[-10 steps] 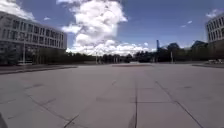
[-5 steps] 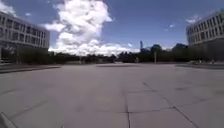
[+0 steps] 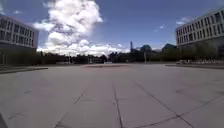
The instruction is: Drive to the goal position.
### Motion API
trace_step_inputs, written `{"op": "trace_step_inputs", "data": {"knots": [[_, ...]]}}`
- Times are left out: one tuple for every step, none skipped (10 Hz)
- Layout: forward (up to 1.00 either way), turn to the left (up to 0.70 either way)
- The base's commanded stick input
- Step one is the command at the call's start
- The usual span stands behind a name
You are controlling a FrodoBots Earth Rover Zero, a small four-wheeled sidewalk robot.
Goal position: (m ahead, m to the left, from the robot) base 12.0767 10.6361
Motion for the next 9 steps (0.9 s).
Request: {"op": "trace_step_inputs", "data": {"knots": [[0.70,0.00],[0.70,0.00],[0.70,0.00],[0.70,0.00],[0.70,0.00],[0.70,0.00],[0.70,0.00],[0.70,0.00],[0.70,0.00]]}}
